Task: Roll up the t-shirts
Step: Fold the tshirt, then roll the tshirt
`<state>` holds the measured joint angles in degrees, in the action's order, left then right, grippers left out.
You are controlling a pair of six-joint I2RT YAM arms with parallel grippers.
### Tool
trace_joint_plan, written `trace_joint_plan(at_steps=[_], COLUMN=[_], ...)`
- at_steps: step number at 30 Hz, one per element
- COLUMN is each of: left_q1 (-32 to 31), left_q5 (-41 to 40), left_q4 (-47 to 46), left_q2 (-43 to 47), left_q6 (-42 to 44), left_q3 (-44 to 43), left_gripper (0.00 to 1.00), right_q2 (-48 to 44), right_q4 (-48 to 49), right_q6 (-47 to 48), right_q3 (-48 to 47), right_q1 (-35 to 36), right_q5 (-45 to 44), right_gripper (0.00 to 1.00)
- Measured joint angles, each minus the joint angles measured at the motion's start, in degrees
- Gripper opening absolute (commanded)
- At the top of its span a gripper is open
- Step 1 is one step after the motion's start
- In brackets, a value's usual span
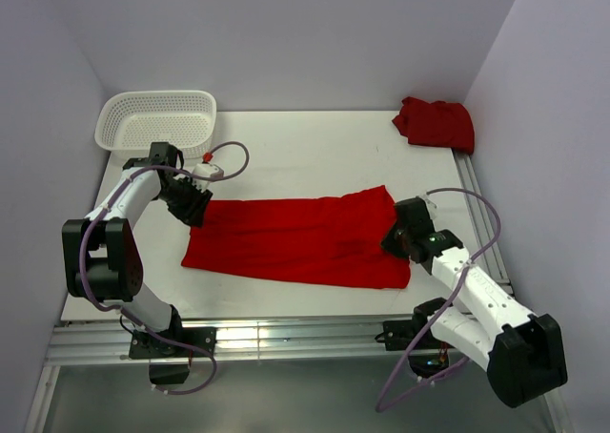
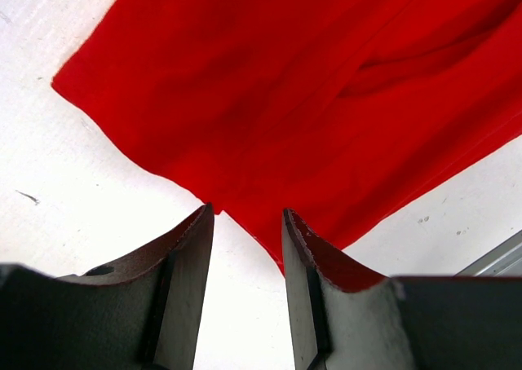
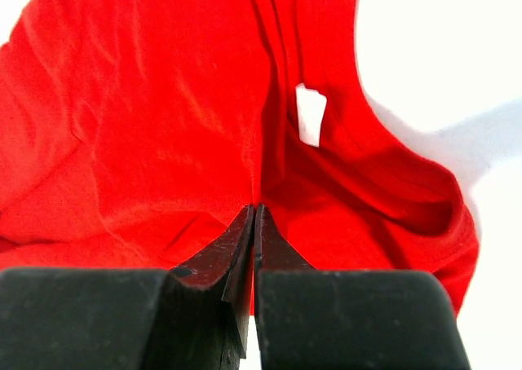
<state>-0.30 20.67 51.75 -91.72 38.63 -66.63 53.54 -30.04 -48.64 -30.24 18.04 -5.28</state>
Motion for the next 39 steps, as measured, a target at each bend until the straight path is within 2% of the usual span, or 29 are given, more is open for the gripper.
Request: trace_joint_plan(at_steps=[10,13,14,22,25,30,36,39], left_q1=[0.0,0.0,0.0,0.0,0.0,0.0,0.0,0.0], left_q5=[0.0,0.0,0.0,0.0,0.0,0.0,0.0,0.1], left_q4=[0.0,0.0,0.0,0.1,0.1,0.4,0.9,1.1], left_q2=[0.0,0.0,0.0,0.0,0.0,0.0,0.0,0.0], left_q6=[0.9,1.1,1.2,1.3,1.3,1.6,2.6,2.7], left_q3=[0.8,0.8,0.8,0.8,0.8,0.7,0.7,0.7], left_gripper=[0.45,0.45,0.45,0.45,0.45,0.45,0.45,0.45], right_q2=[5.4,5.5,5.6,6.6,6.6,8.7,21.0,25.0], right_q4=[-5.2,-6.2,-6.6,-10.4,-11.2,-9.7,-5.3,-3.0], right_q6=[4.2,3.9,3.8,2.7,2.0,2.7,4.7,5.2], right_q3=[-0.9,-0.9,-0.9,-3.4,-6.5,-9.9,-11.0,-11.0], right_q1=[-2.2,-2.2,-2.2,-2.2,-2.2,-3.2,-4.9,-5.1], right_q5=[1.9,0.9,0.4,-3.3,-5.8,-7.6,-7.4,-6.8], right_gripper=[0.03,0.14,0.24,0.64,0.71,0.74,0.74,0.67])
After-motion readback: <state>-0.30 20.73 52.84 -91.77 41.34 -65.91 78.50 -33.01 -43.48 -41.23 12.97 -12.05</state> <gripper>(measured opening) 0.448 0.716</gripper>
